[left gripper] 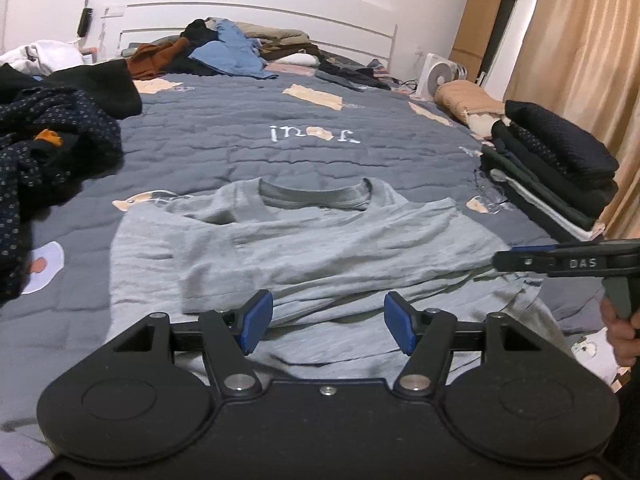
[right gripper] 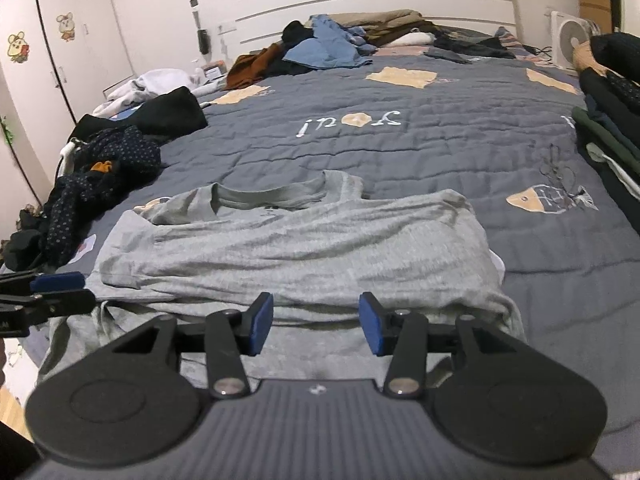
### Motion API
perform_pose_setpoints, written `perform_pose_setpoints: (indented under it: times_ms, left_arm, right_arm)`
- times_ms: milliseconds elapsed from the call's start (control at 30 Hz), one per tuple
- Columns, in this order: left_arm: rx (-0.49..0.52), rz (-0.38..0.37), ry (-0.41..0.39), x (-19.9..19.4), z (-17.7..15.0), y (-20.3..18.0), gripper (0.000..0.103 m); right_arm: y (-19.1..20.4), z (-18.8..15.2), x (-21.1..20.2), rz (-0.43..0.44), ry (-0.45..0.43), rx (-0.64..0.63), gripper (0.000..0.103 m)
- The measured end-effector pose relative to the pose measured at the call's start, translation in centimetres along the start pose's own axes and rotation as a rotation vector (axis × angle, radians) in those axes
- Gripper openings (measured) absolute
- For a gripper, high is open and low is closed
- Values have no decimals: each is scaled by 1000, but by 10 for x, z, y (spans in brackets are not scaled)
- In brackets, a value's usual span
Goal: Fold clothes
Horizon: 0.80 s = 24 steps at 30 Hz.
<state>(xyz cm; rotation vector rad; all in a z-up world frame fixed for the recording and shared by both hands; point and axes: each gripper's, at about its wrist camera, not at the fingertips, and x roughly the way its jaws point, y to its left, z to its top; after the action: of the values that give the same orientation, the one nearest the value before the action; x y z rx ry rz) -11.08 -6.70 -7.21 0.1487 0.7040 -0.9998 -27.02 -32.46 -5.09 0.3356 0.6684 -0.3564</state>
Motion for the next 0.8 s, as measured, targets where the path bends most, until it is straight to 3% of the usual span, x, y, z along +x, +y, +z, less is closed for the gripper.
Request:
perform_pose_setpoints:
  times_ms: [300,467,700,800]
  left_arm:
    - [65,107,19,-32,-3,43,62]
    - [20,150,42,-45,-7,77,62]
    - [110,149,119,-36,-19,73,62]
    - [149,197,162,-27,-25,71,62]
  right_arm:
    - [-13,-15,-11,-87,0,-43,48]
    - [-26,-20,-14,-97,28,-44,48]
    - [-30,-28,-16,-111,55,-46,48]
    - [-30,-33,-15,-128,70,-54,48]
